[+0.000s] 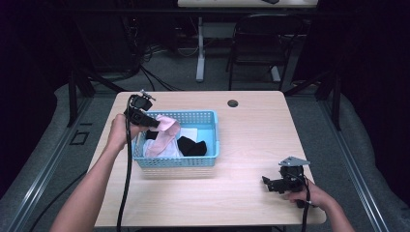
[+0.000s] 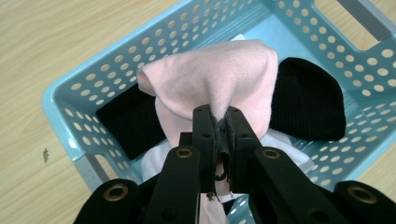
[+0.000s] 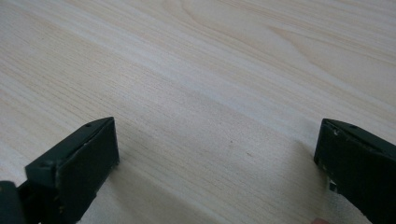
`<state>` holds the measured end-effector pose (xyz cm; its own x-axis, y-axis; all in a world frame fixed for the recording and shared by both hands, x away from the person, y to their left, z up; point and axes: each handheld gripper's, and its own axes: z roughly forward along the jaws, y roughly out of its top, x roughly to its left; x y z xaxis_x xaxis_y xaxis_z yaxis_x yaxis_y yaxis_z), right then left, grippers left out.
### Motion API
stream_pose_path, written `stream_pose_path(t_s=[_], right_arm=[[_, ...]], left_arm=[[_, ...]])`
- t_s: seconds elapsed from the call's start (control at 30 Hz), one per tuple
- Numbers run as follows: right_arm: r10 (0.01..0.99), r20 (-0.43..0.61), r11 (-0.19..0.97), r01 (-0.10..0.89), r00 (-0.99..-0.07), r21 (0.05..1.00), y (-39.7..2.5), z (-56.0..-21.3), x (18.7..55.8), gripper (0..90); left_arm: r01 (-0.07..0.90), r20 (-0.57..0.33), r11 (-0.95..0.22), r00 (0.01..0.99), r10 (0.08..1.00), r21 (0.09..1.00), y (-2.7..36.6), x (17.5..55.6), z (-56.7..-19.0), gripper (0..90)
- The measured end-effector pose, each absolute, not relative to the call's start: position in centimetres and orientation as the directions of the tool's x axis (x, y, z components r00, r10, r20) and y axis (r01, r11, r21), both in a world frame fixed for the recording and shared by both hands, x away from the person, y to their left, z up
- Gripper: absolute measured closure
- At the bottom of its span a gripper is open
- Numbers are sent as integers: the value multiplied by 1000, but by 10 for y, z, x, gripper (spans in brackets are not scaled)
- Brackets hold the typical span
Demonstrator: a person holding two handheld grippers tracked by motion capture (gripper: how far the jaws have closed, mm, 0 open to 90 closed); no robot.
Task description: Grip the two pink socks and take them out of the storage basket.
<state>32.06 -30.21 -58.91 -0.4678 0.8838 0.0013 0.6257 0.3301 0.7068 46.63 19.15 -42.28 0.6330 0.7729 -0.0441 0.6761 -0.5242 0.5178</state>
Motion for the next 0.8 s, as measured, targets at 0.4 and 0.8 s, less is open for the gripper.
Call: stream_pose_path(t_s=[0.4, 0.8], right_arm=[[884, 2, 330, 626, -468, 707, -302, -589, 321, 0], [884, -1, 333, 625, -468, 706, -302, -589, 321, 0]], left_arm=[[665, -23, -540, 641, 767, 516, 197, 462, -394, 843], [666, 2, -562, 644, 765, 491, 205, 461, -361, 843]])
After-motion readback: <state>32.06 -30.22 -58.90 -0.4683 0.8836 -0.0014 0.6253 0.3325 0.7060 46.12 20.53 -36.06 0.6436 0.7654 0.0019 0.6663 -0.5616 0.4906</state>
